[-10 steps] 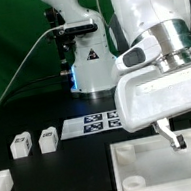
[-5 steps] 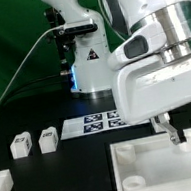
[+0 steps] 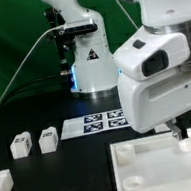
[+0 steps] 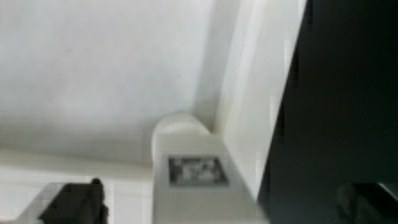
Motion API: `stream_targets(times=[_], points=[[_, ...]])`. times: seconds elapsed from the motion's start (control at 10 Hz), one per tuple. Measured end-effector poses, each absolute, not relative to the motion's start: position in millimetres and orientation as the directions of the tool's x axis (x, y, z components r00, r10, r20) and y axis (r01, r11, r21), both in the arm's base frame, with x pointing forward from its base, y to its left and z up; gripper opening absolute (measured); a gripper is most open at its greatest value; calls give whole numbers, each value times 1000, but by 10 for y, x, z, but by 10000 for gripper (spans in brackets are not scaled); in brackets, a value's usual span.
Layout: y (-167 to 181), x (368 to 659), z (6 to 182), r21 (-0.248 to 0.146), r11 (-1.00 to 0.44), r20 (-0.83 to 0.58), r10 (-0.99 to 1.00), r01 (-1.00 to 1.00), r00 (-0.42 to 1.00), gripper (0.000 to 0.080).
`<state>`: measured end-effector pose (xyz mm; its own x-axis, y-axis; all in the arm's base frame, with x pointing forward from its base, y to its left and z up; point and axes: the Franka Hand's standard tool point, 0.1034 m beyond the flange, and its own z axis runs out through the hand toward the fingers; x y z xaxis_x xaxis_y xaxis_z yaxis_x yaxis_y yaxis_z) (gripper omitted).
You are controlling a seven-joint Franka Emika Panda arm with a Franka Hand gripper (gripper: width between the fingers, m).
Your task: Assemble one leg
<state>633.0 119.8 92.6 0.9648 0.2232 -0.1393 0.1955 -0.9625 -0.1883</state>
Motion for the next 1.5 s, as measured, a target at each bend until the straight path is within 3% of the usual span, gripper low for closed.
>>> stream_targets(times=[0.4, 0.7, 1.2, 1.3, 1.4, 1.5], points=[[1177, 6330, 907, -185, -966, -141, 206, 178, 968, 649], [1041, 6390, 849, -155, -988, -191, 53, 23, 980, 649], [1115, 6344, 735, -156, -987, -192, 52, 22, 980, 649], [1115, 6343, 734, -156, -987, -192, 52, 22, 980, 554], [1115, 6343, 734, -157, -987, -192, 52, 22, 980, 554], [1116, 6343, 734, -156, -988, -192, 50, 20, 980, 352]])
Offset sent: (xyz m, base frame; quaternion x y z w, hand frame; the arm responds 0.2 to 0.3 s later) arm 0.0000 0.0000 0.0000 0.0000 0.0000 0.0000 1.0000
